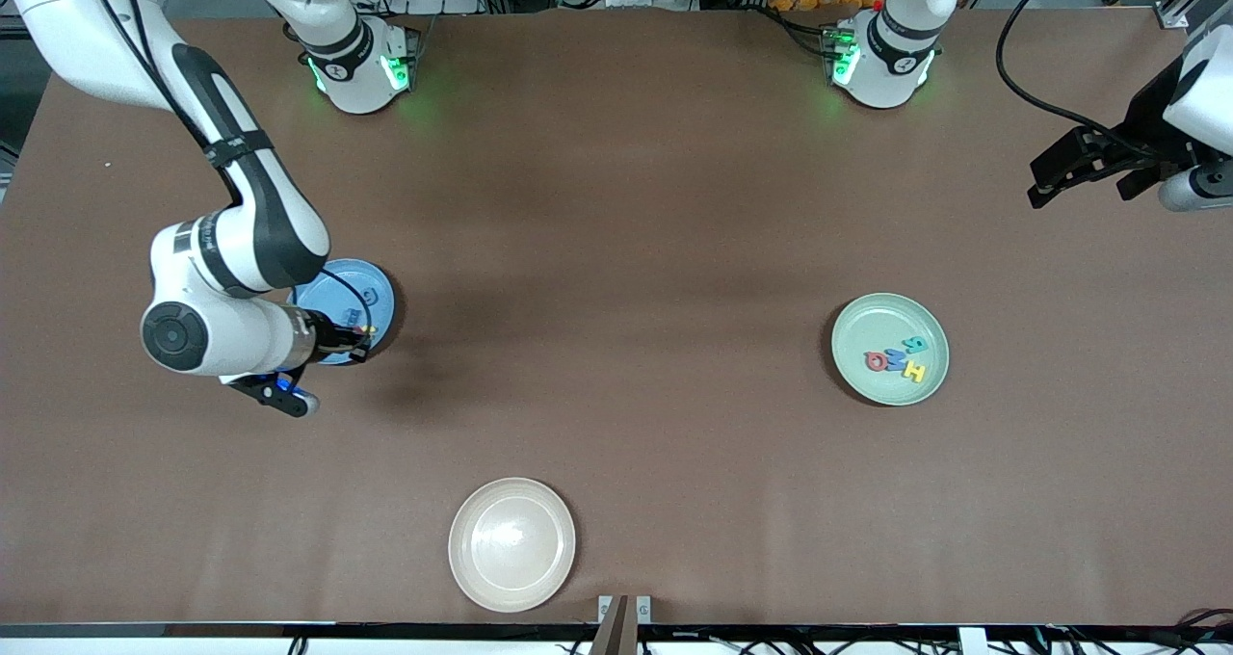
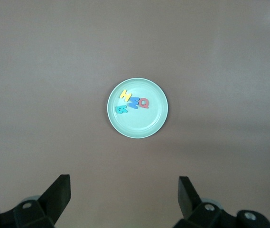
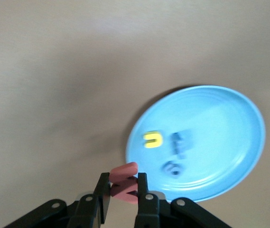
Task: Sort upper and lower case letters into plates
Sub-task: 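Carry the pink w over the blue plate and open the right gripper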
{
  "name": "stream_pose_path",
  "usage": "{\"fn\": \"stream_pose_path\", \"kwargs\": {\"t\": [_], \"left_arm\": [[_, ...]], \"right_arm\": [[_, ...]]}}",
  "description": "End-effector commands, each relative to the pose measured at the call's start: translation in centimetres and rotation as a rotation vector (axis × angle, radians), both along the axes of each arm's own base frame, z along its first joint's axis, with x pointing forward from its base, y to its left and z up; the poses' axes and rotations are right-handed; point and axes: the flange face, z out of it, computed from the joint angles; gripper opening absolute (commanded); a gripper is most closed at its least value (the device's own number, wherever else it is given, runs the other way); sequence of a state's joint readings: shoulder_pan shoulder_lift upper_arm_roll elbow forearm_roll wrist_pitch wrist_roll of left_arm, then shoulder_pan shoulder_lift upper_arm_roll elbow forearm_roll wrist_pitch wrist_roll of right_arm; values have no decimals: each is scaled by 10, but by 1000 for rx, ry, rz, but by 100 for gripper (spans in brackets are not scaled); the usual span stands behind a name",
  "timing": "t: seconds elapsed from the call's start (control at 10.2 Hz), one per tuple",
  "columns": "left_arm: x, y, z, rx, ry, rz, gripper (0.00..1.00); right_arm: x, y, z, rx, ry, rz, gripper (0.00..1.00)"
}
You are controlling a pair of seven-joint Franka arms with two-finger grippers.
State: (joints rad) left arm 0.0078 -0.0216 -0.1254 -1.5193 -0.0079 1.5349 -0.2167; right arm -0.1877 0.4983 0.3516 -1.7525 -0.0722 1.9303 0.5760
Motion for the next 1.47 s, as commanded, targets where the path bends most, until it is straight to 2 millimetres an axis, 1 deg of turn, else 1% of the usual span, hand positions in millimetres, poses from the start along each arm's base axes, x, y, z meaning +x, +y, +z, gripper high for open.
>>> {"fn": "stream_pose_path", "kwargs": {"t": [0.0,0.1,0.29,0.39,0.49,0.59,0.68,0.78,0.88,0.98,1.08,1.17,1.27,1.37], "left_arm": [[-3,0,7,-13,3,-1,100],[-4,-2,7,-16,4,-3,100],[-5,-3,9,-16,1,-6,100],[-5,-2,9,-16,1,-4,100],[-4,-1,9,-16,1,-3,100],[-5,1,10,-16,-2,0,100],[-6,1,11,-16,-4,0,100],[-11,2,20,-14,-21,2,100],[-15,-1,22,-14,-22,6,100],[-18,0,25,-13,-19,8,100],[-23,1,25,-9,5,8,100],[-23,0,24,-8,9,3,100],[-23,2,23,-9,14,0,100],[-23,4,23,-9,15,-2,100]], "right_arm": [[-38,-24,-17,-2,-9,58,0],[-45,-40,-25,26,-10,74,0],[-50,-56,-33,58,3,82,0],[-53,-58,-39,58,11,78,9],[-55,-62,-43,55,12,65,25],[-54,-59,-42,54,10,58,81],[-51,-63,-38,57,7,47,100],[-47,-63,-28,57,-1,35,100],[-40,-64,-9,50,-7,33,100],[-33,-68,21,40,-26,32,100],[-21,-64,56,33,-39,53,100],[-9,-66,90,15,-51,64,100],[1,-81,129,-42,-104,92,100],[10,-88,173,-76,-180,129,100]]}}
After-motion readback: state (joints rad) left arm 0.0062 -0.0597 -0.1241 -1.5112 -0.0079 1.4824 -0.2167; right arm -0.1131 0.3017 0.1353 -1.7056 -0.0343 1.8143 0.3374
